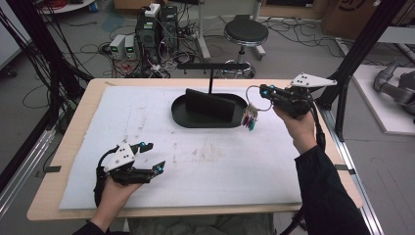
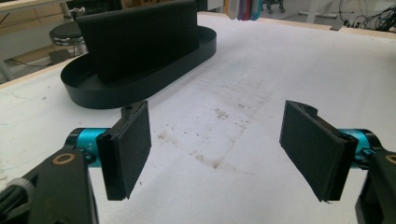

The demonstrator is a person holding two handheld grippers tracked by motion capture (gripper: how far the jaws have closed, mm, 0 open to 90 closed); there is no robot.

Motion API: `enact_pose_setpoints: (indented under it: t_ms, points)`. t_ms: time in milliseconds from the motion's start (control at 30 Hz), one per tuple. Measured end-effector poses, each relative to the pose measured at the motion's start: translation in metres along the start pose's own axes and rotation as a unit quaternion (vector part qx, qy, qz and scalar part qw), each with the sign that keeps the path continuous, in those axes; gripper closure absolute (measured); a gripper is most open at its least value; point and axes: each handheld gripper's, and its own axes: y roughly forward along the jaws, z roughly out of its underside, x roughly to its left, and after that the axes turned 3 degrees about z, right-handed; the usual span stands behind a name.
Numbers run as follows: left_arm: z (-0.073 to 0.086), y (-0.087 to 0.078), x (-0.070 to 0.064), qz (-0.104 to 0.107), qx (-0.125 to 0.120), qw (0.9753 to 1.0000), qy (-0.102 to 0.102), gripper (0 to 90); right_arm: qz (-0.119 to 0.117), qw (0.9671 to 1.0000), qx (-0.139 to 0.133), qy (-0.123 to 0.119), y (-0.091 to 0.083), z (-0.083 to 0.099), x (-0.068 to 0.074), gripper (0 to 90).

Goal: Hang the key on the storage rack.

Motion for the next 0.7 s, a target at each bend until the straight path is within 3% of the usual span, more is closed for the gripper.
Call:
enact_pose_setpoints:
  t_ms: [700]
  points:
    - [0.003,-0.006,-0.001,-0.003,0.001,1.0,0.001,24.9,0.037,0.9993,-0.005,-0.006,0.034,-0.011,-0.019,87.7]
